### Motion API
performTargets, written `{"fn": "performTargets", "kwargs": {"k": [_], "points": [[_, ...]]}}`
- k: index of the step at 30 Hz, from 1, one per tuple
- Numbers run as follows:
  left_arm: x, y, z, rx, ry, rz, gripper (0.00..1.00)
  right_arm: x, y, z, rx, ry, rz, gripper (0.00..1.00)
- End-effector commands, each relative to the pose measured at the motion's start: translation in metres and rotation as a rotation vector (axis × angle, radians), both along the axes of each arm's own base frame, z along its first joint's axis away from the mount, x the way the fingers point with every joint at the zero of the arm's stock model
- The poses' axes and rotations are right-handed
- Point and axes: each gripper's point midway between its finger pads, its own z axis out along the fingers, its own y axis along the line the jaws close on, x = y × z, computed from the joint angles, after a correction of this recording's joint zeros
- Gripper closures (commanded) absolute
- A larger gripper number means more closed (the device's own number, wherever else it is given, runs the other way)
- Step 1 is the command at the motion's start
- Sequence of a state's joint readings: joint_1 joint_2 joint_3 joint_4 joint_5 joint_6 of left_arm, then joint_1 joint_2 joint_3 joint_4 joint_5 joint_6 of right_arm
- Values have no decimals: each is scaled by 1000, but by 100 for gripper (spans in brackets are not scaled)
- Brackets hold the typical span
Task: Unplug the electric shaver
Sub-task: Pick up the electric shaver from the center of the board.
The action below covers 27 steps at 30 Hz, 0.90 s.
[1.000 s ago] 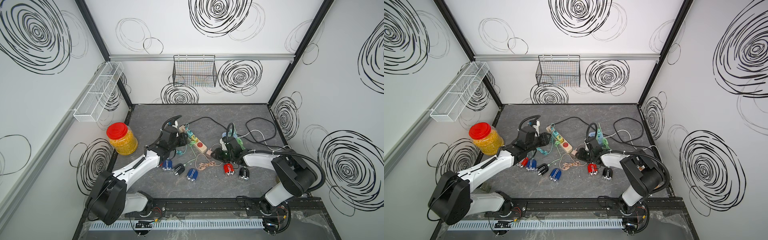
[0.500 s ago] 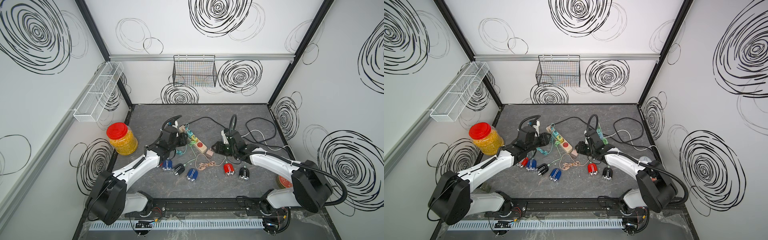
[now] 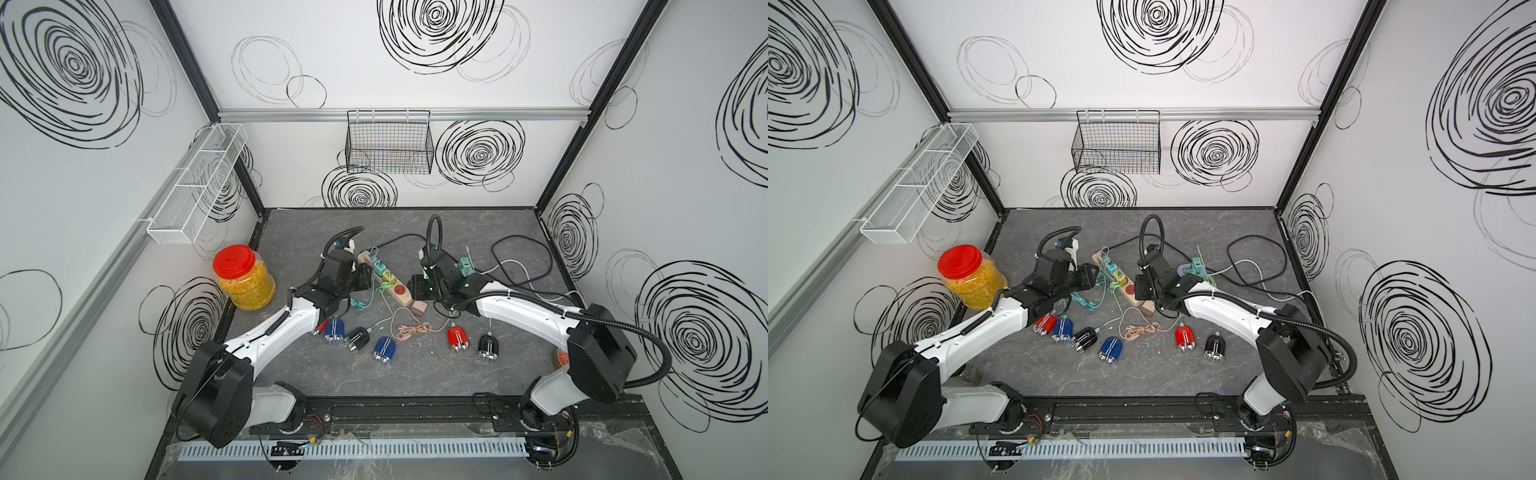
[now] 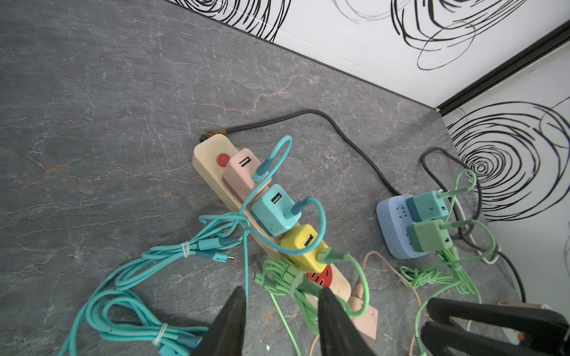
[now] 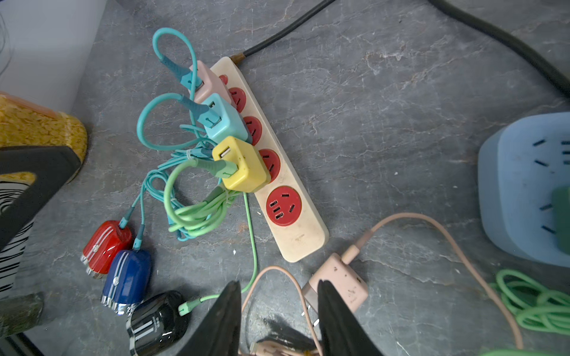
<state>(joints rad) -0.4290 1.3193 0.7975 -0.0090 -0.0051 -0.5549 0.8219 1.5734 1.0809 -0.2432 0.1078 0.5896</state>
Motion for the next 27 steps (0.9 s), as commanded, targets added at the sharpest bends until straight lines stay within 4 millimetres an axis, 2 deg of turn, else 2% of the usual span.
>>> {"fn": "performTargets", "kwargs": {"k": [1, 6, 11, 17, 21, 27], "points": [[1, 5, 0, 30, -8, 9, 45, -4, 5, 0, -84, -24, 24, 55], [-24, 14, -20, 97, 22, 29, 33, -22, 23, -14, -68, 25, 81, 54], [-57, 16, -44, 176, 61, 15, 19, -43, 29, -32, -31, 91, 109, 54], [-92, 3, -62, 288, 79, -37, 15, -59, 24, -43, 0, 136, 118, 52], [-105, 1, -82, 350, 114, -60, 10, -70, 26, -44, 44, 167, 132, 51], [-119, 1, -106, 382, 178, -78, 7, -73, 10, -35, 33, 147, 105, 50]]}}
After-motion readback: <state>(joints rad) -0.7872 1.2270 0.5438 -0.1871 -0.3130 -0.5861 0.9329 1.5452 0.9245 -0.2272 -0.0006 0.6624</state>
